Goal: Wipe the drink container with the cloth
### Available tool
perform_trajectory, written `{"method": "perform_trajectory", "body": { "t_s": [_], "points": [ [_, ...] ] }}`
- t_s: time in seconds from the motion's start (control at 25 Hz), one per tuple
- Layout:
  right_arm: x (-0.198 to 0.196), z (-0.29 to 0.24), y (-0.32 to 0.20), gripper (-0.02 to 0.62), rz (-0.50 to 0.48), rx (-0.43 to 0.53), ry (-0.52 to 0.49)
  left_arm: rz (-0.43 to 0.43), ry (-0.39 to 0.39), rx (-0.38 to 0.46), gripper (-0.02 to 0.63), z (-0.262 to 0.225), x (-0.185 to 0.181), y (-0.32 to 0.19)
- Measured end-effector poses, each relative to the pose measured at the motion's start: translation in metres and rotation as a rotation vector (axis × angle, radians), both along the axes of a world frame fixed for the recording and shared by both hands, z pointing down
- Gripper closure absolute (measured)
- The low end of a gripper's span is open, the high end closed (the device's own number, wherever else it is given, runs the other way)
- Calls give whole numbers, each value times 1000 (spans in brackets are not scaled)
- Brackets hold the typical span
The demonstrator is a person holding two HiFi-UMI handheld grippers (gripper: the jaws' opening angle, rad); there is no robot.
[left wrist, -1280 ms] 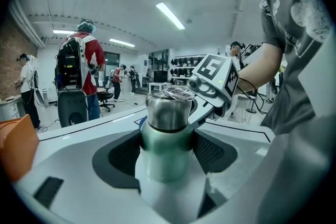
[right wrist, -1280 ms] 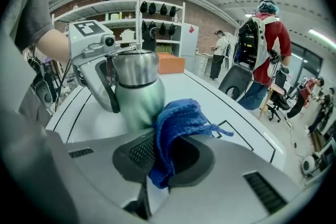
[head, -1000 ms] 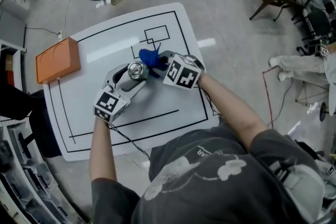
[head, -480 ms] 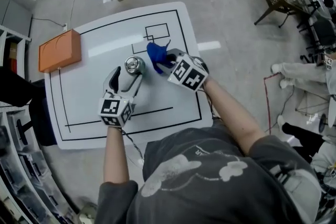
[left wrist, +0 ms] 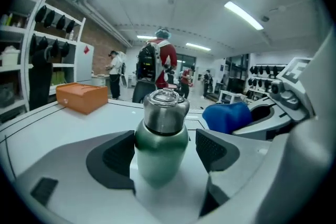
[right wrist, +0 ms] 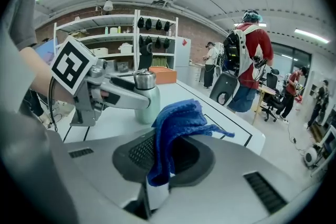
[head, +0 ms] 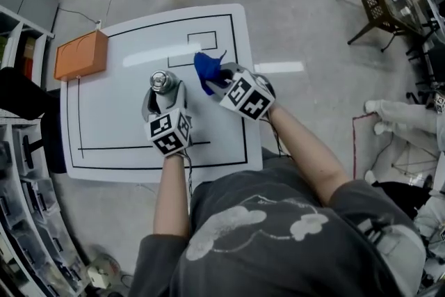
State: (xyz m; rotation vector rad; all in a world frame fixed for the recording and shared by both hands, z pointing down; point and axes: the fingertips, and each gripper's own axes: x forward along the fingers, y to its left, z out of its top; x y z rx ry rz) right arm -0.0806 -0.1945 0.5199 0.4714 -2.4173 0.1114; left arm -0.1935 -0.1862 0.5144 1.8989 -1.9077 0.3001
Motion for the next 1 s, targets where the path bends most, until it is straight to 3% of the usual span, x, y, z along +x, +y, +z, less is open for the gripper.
{"method": "perform_trajectory", "body": {
  "t_s": [0.16, 0.32, 0.48, 0.84, 1.0],
  "points": [
    [15, 1, -2, 552, -25, -1, 4, -139, -39, -45, 261, 5, -5, -2],
    [21, -5, -7, 552, -71, 12, 5, -111, -38, -55, 282, 1, 4, -3],
    [8, -14, -12, 552, -140, 41, 8, 12, -38, -54, 284, 2, 6, -1],
    [-37, -32, -5, 552, -340, 71, -1, 437, -93, -56, 284, 1, 19, -1],
    [-58, -33, -6, 552, -382, 82, 16, 583, -73, -67, 284, 1, 19, -5]
  ]
}}
